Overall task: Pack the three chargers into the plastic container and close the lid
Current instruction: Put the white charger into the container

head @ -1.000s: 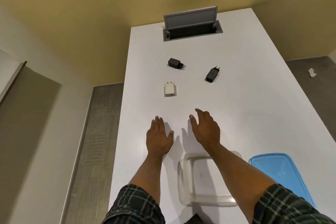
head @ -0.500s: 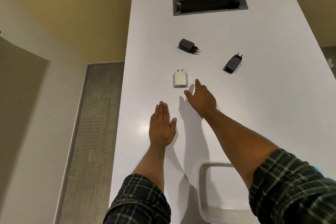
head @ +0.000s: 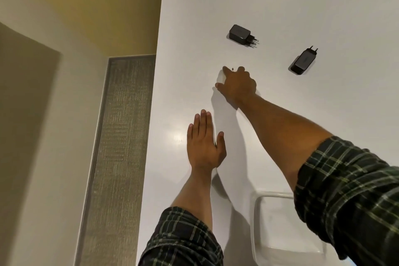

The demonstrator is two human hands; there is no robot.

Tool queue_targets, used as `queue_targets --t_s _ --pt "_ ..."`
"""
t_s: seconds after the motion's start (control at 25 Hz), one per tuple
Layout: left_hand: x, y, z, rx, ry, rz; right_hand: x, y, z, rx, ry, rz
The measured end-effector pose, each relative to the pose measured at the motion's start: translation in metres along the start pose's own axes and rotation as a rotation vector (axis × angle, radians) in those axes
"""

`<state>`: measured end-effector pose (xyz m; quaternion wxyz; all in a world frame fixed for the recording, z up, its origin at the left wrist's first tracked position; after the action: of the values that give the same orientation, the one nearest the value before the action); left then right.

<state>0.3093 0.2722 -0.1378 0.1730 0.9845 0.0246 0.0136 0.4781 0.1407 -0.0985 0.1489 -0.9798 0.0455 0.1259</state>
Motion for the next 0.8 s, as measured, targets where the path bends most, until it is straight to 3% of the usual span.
queue_targets --t_s 0.32,0.6,0.8 --pt "0.0 0.0 0.004 0.06 -0.045 0.028 -0.029 0.01 0.001 0.105 0.024 -0.024" --pt "-0.008 -0.003 0.007 0.133 -0.24 0.066 -0.091 0.039 -0.035 0.23 0.151 -0.095" --pt "-0.057 -0.003 -0.001 0.114 -0.326 0.099 -0.152 0.055 -0.065 0.28 0.267 -0.202"
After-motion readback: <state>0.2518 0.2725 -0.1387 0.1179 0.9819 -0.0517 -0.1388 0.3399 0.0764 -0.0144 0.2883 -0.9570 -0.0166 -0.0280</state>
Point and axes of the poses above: each hand's wrist, its own x-axis towards the middle knuckle, its own z-axis out of the palm, y = z × x, the point moved 10 cm from there along x, towards the middle knuckle, and after that the axes turned 3 degrees about y, right-handed, at the moved point
